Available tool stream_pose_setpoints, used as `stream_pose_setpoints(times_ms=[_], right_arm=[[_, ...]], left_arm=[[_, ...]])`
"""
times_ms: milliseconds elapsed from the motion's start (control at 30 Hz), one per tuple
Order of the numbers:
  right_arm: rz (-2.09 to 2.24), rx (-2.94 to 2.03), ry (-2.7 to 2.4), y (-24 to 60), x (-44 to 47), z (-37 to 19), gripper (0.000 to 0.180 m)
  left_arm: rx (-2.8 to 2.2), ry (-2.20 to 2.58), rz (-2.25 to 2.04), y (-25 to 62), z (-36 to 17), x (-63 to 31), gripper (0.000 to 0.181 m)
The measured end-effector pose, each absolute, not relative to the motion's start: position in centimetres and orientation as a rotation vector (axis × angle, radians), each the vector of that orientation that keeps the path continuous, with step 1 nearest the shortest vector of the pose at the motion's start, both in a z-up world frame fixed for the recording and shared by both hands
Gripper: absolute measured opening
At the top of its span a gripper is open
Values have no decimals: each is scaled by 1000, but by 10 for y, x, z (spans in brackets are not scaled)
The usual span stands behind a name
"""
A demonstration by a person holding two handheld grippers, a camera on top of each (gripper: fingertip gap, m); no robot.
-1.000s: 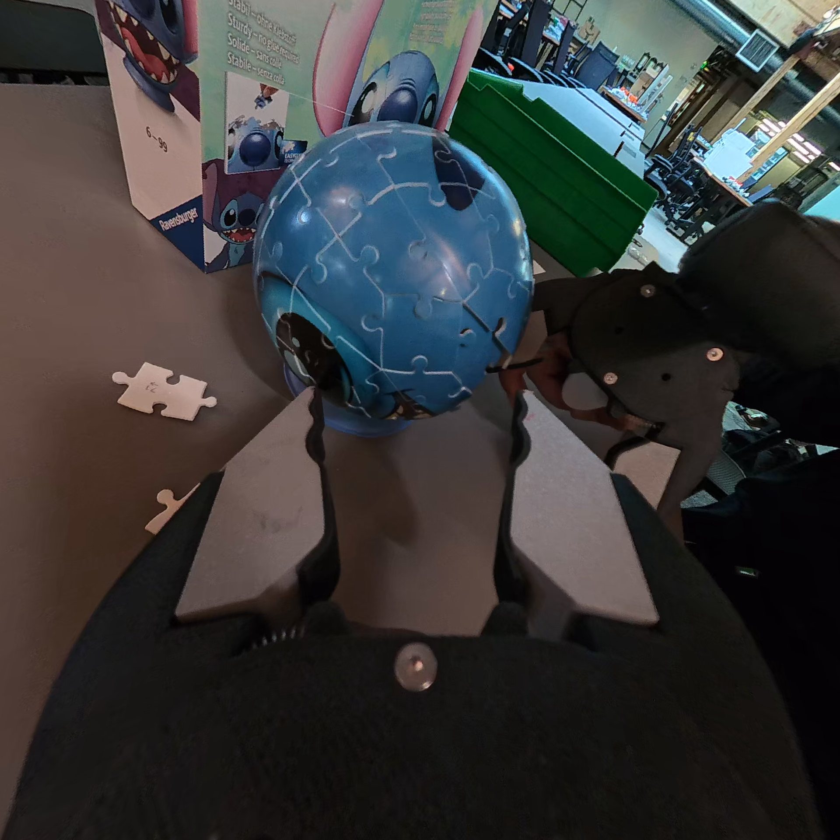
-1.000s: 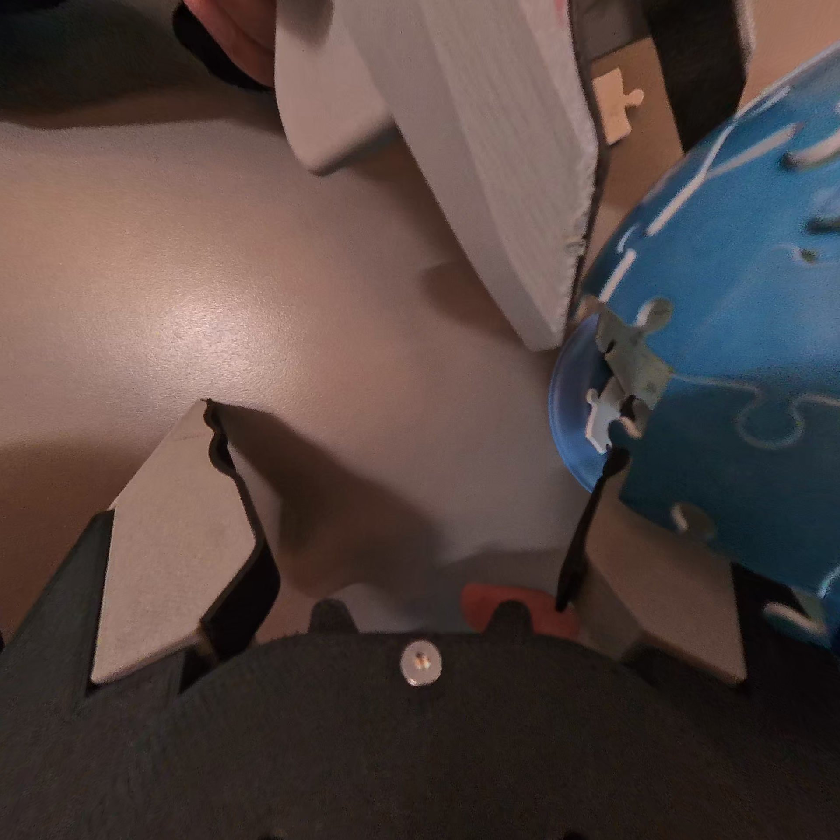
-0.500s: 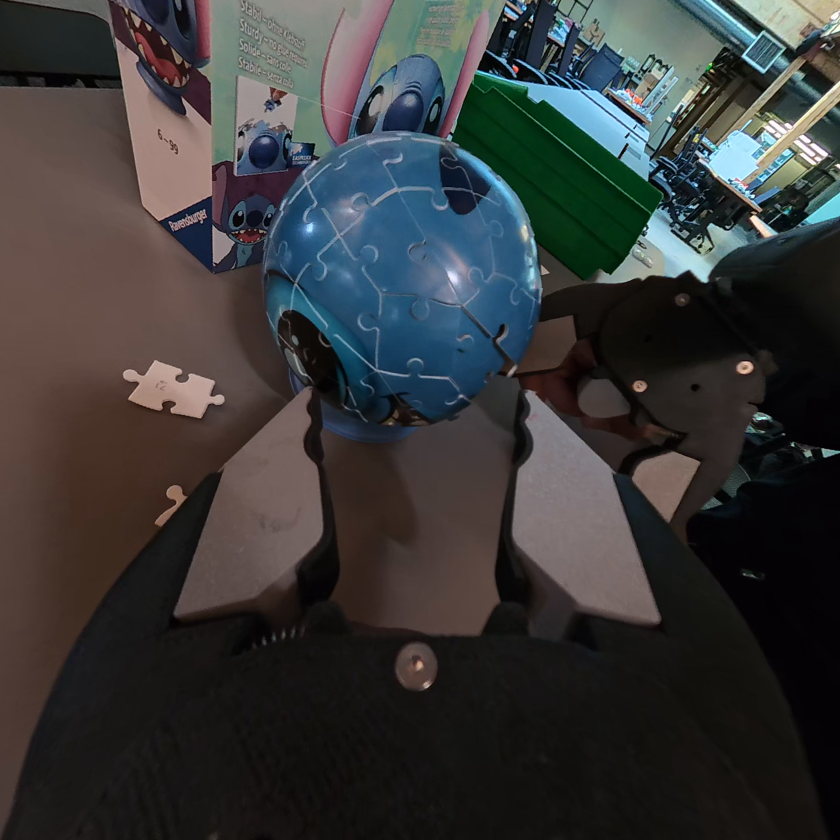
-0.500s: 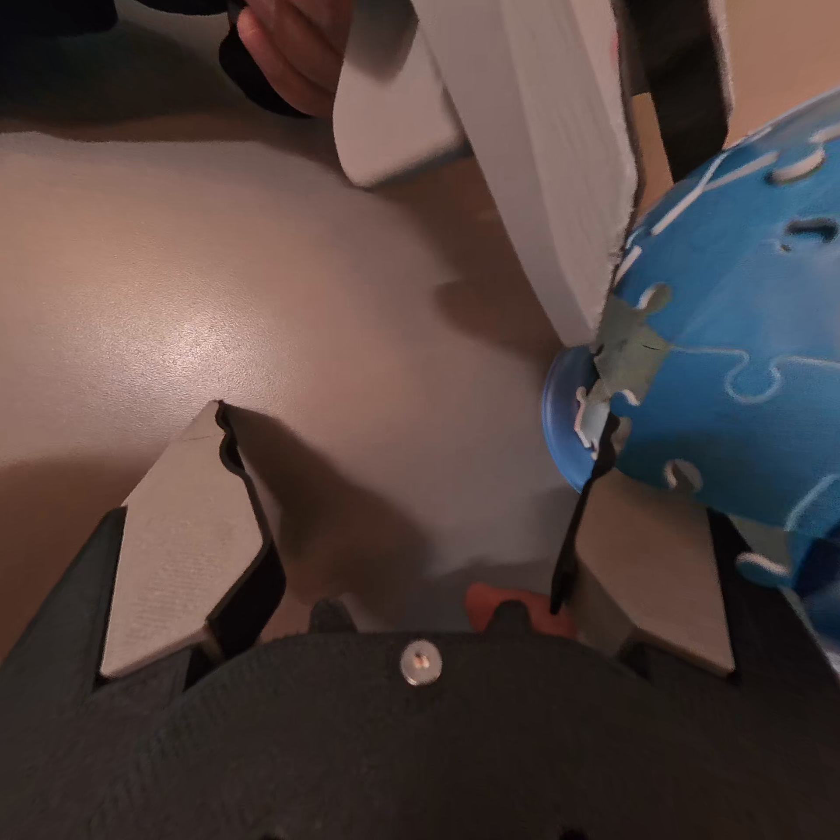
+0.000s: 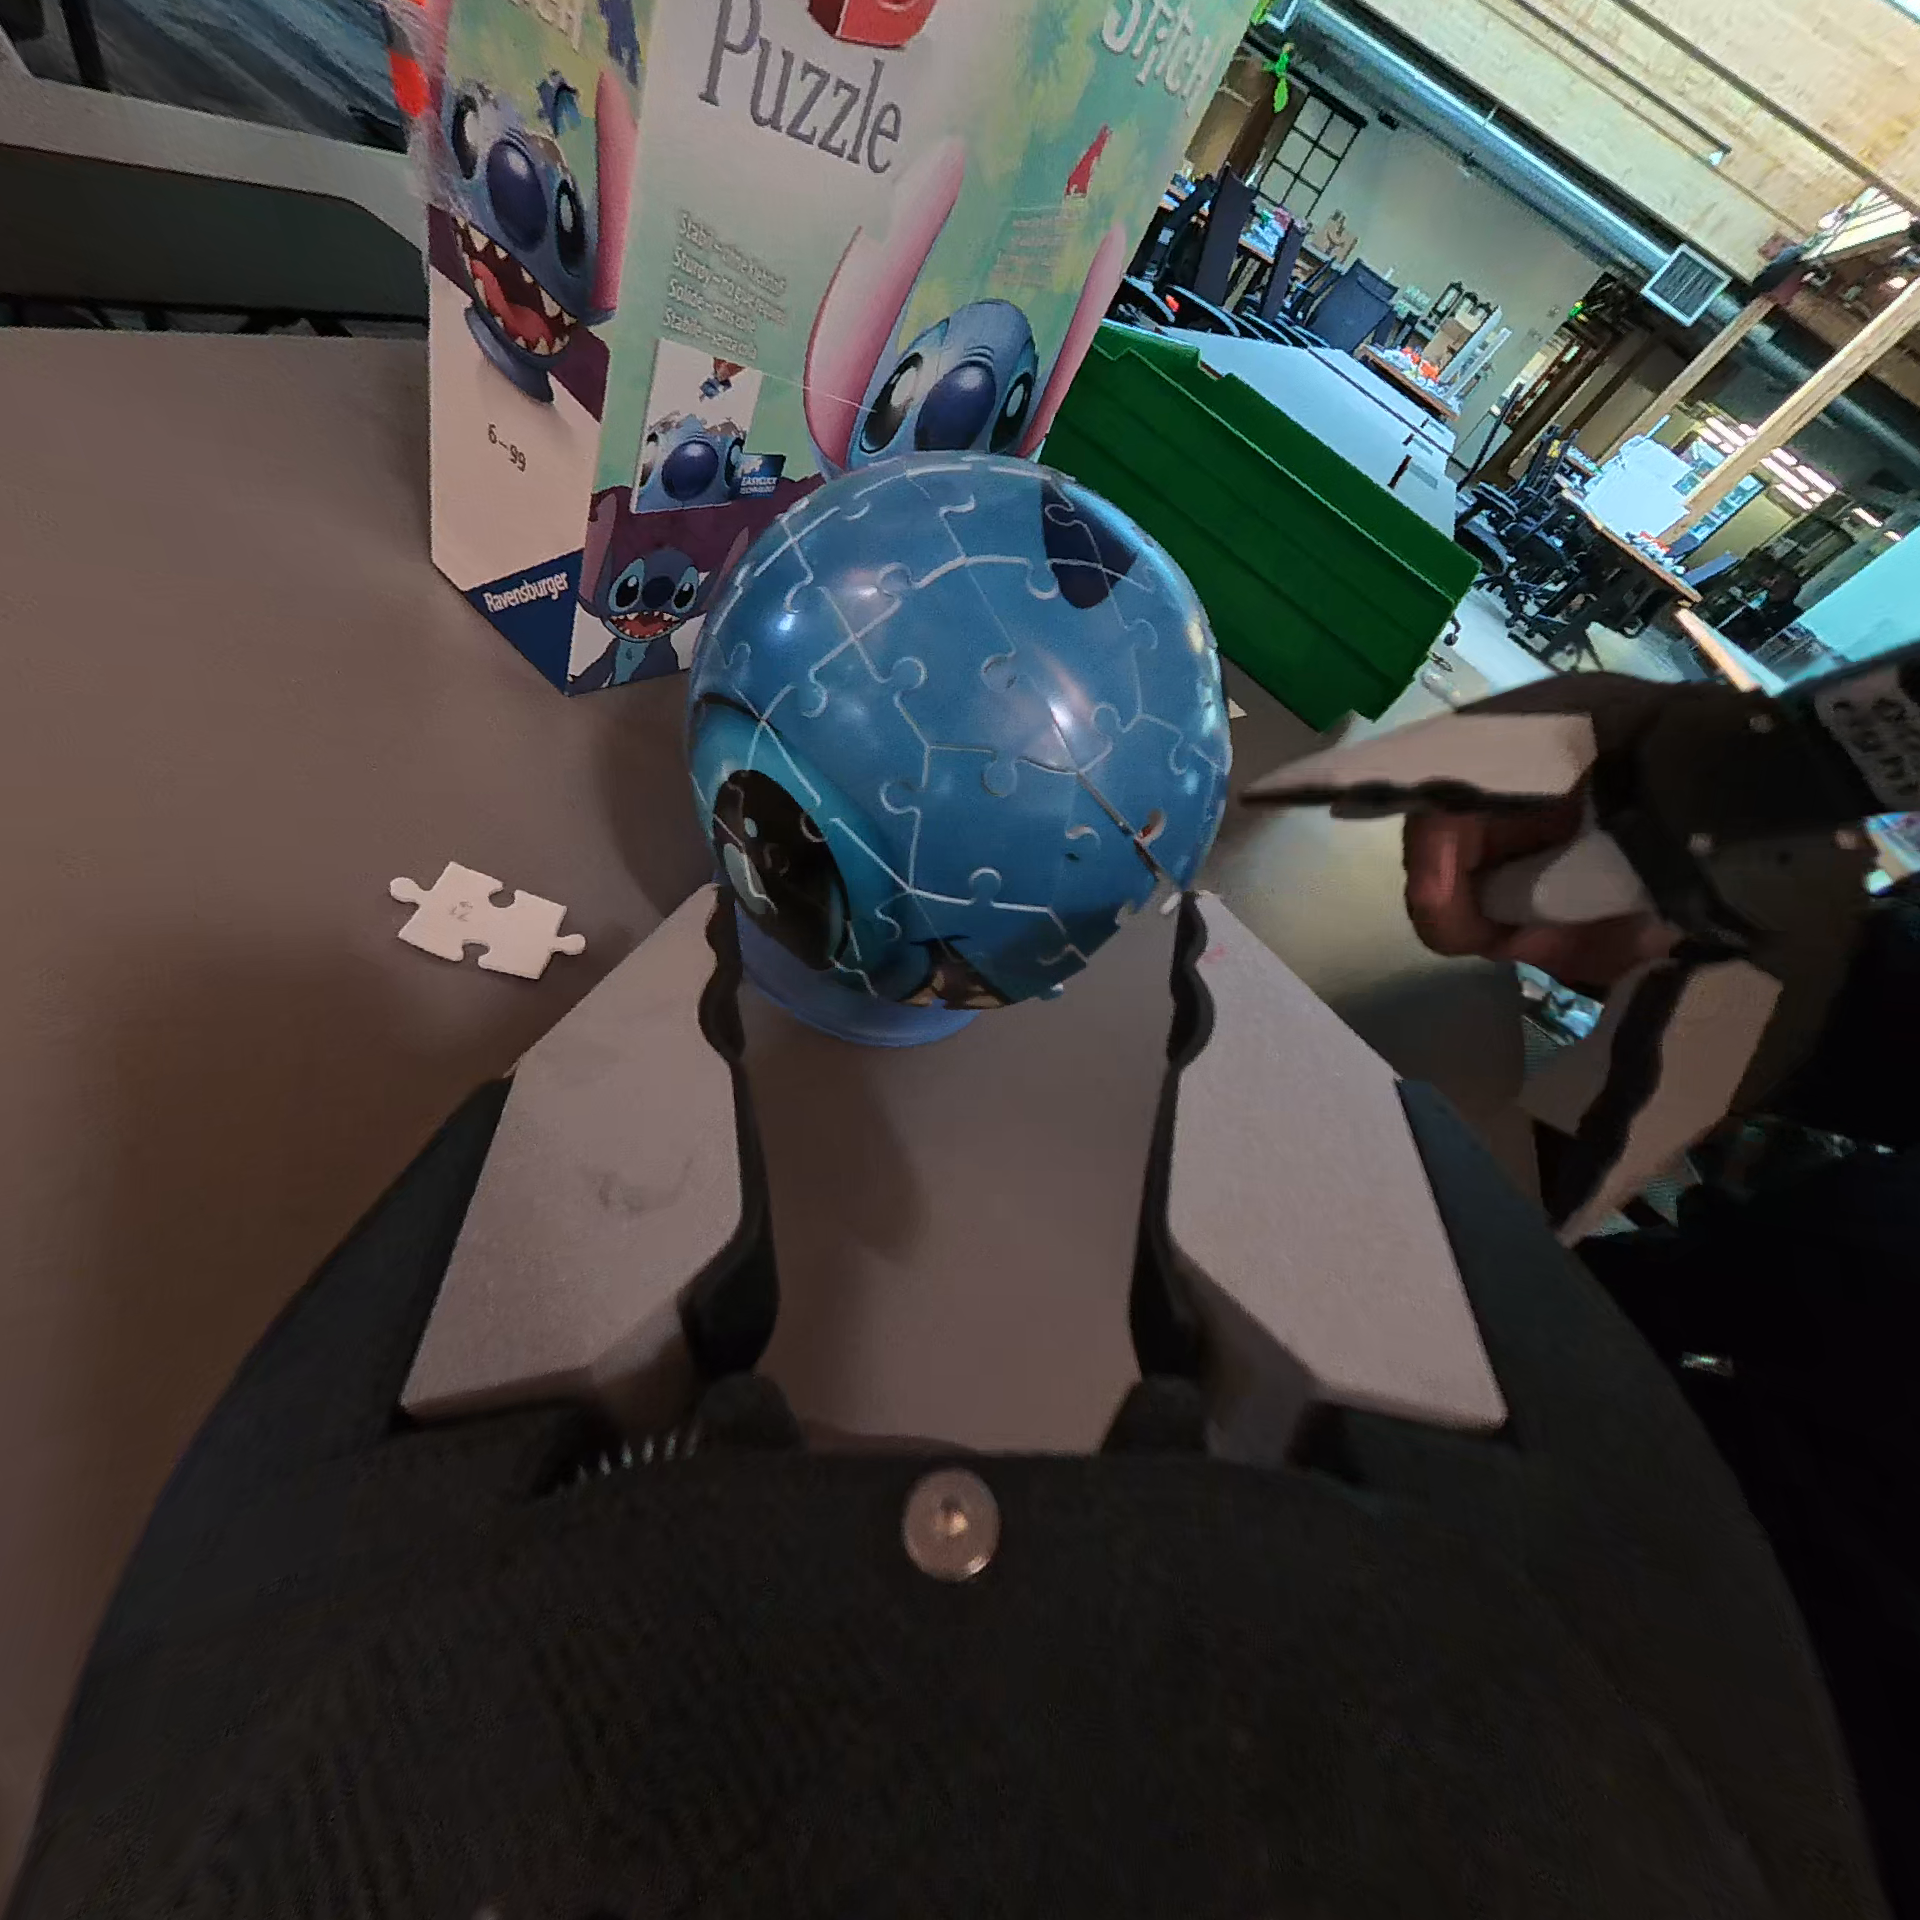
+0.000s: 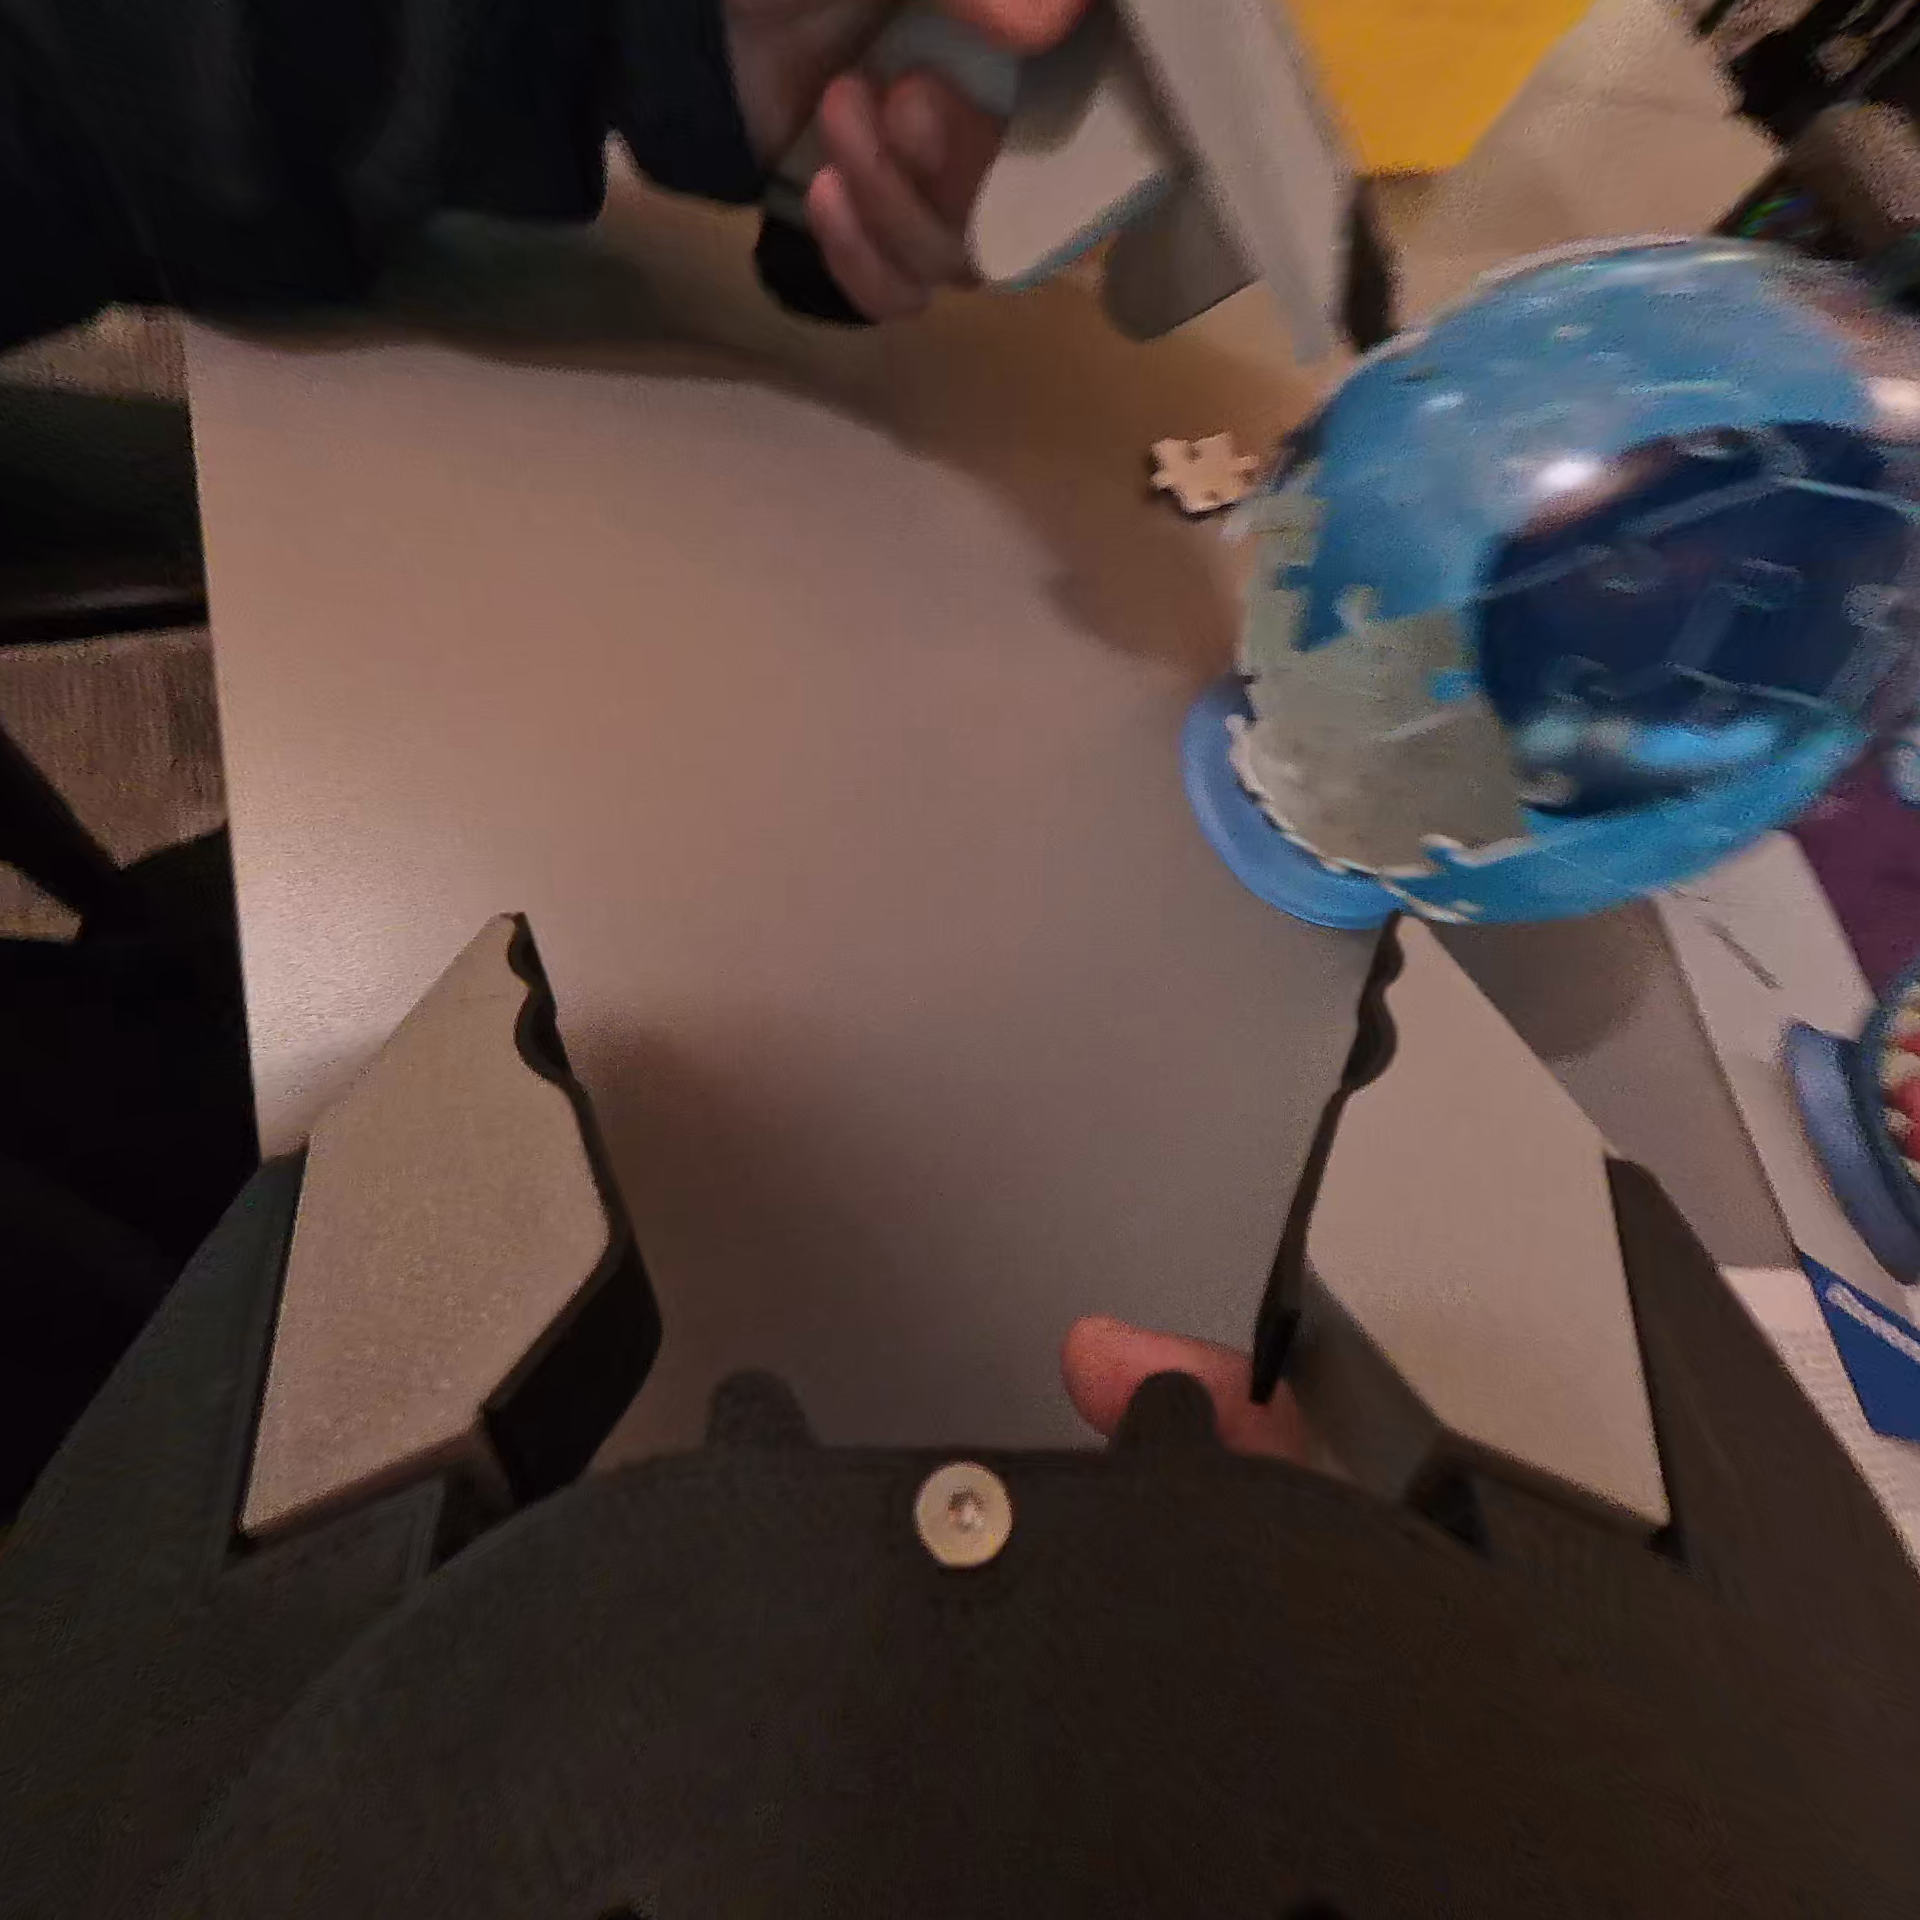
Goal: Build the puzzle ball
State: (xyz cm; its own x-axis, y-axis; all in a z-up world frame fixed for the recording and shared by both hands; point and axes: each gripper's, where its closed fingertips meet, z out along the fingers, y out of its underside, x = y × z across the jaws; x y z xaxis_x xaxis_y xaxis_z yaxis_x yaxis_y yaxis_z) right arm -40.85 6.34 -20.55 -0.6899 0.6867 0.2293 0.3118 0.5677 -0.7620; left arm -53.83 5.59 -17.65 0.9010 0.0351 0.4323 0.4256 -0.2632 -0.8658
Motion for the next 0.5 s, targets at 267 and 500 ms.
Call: stream_pose_setpoints(times_ms=[267, 500], right_arm=[[1322, -982, -2083, 142, -421, -184, 156], [1346, -909, -2008, 172, -424, -181, 156]], left_arm=[[-1811, -367, -366, 55, -183, -546, 82], [-1739, -411, -351, 51, -173, -555, 82]])
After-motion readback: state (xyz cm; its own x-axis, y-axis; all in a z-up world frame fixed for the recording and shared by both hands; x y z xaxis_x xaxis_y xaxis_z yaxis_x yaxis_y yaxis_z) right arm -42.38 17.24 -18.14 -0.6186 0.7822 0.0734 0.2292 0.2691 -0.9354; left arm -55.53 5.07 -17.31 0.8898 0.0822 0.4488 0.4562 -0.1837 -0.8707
